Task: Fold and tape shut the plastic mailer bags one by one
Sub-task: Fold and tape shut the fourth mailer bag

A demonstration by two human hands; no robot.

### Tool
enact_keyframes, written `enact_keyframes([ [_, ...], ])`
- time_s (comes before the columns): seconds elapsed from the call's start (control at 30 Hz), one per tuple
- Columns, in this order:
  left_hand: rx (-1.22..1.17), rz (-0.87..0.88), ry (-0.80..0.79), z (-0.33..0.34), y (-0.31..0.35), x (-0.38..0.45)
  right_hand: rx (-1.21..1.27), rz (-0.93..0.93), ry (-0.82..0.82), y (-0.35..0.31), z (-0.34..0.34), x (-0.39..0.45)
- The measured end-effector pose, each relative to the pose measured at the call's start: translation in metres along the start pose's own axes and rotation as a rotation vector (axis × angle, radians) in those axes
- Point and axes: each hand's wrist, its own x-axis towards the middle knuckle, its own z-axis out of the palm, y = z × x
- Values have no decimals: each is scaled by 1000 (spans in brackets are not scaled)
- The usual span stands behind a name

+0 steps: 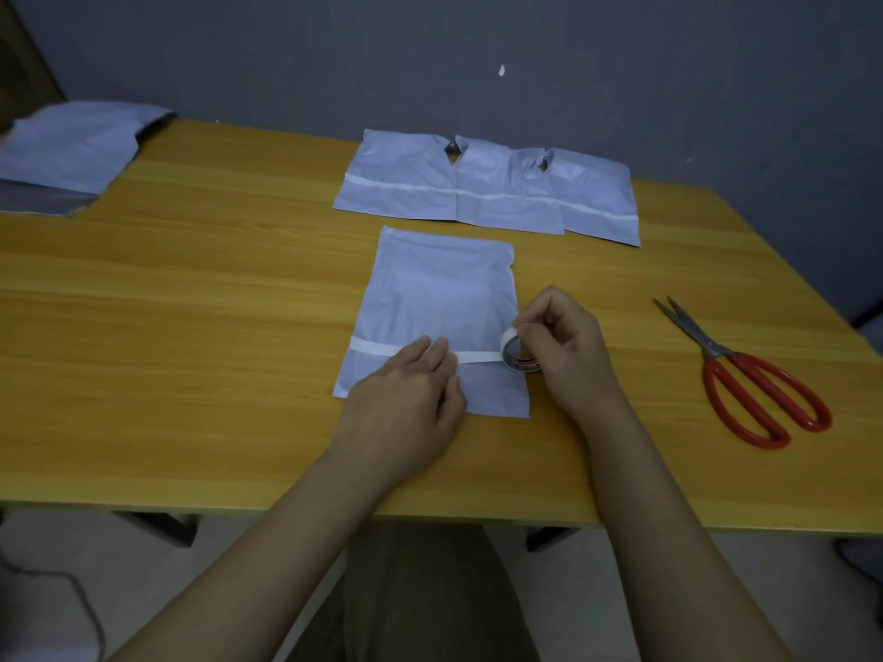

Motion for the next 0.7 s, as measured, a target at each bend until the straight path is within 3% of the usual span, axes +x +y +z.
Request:
enact_keyframes([
  [0.4, -88, 8, 10, -4, 0, -2, -18, 16, -21, 2, 2, -1],
  [0.7, 210, 168, 44, -7, 1, -1, -16, 45, 5, -1, 1, -4],
])
